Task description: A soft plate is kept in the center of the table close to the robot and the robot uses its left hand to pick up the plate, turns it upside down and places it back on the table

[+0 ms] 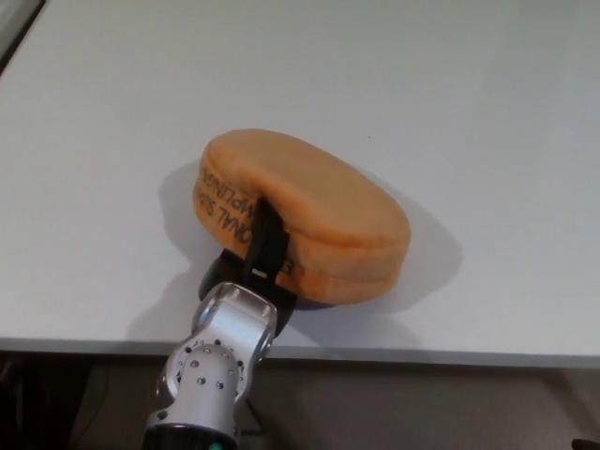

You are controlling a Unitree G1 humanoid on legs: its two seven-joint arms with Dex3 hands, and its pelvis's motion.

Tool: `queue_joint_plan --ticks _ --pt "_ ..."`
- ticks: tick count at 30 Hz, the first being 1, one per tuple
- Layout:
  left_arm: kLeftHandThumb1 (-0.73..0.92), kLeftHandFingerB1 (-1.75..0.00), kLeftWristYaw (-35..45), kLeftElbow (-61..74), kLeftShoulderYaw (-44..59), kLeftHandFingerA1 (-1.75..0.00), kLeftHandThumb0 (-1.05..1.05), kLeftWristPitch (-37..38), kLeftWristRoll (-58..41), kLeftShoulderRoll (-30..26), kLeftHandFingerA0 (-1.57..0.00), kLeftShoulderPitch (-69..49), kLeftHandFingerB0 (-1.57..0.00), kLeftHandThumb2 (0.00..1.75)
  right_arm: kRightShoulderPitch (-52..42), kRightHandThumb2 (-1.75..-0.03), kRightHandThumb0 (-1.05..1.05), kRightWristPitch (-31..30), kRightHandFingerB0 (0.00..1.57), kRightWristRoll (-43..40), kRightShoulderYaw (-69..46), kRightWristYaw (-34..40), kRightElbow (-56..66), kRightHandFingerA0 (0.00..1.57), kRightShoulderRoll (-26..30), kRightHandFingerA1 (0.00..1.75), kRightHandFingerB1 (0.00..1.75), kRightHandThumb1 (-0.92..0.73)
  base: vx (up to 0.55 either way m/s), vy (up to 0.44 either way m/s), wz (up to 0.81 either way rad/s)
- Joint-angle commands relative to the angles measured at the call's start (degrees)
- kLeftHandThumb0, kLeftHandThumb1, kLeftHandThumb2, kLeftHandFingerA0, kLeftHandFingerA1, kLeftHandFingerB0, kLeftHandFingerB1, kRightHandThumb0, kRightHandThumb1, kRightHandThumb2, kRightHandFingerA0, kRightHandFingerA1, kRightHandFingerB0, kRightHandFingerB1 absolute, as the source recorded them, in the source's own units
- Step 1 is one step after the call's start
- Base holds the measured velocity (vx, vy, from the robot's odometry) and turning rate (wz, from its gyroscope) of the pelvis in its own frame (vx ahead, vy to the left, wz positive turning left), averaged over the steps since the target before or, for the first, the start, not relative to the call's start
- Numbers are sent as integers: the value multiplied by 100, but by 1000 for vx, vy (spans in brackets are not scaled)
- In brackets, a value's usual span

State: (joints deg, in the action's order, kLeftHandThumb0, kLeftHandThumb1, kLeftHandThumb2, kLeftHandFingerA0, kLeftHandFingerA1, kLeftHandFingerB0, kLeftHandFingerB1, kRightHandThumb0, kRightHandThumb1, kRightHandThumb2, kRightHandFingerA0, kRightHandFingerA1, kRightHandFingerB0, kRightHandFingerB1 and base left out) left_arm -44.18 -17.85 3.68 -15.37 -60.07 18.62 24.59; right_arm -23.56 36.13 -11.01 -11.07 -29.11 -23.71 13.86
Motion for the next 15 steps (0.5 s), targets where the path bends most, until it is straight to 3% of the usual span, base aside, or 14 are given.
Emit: queue_joint_plan --ticks 1,2,4,5,11,13,14,15 --pt "73 -104 -548 226 -65 -175 -38 -168 -607 2002 -97 -648 -62 61 100 -65 -49 -508 32 85 65 258 183 49 -18 52 41 -86 0 0 0" --pt "55 -101 -566 235 -63 -145 -46 -149 -635 1998 -124 -597 -72 92 125 -65 -48 -511 32 96 75 269 184 48 -28 52 42 -87 0 0 0" --pt "55 -111 -607 303 -106 -147 -49 -191 -681 1918 -124 -528 -67 91 177 -66 -48 -542 33 143 142 325 174 49 -115 51 41 -86 0 0 0" --pt "72 -123 -648 323 -155 -175 -40 -253 -677 1858 -96 -453 -59 61 208 -65 -48 -527 31 157 179 330 144 48 -152 52 41 -86 0 0 0" --pt "75 -136 -770 433 -250 -175 -43 -456 -614 1516 -97 -124 -51 62 231 -65 -46 -397 32 190 159 365 41 50 -122 51 40 -85 0 0 0" --pt "70 -109 -861 545 -272 -175 -43 -441 -632 1478 -99 -102 -57 69 244 -65 -49 -298 32 198 164 324 -52 49 -91 51 40 -85 0 0 0" --pt "70 -109 -876 562 -267 -175 -43 -441 -642 1458 -99 -75 -57 69 252 -65 -49 -292 32 221 172 335 -62 49 -85 51 40 -85 0 0 0" --pt "75 -124 -895 575 -246 -175 -42 -445 -679 1439 -97 -17 -51 62 266 -65 -49 -291 31 230 184 337 -68 48 -84 52 41 -85 0 0 0"
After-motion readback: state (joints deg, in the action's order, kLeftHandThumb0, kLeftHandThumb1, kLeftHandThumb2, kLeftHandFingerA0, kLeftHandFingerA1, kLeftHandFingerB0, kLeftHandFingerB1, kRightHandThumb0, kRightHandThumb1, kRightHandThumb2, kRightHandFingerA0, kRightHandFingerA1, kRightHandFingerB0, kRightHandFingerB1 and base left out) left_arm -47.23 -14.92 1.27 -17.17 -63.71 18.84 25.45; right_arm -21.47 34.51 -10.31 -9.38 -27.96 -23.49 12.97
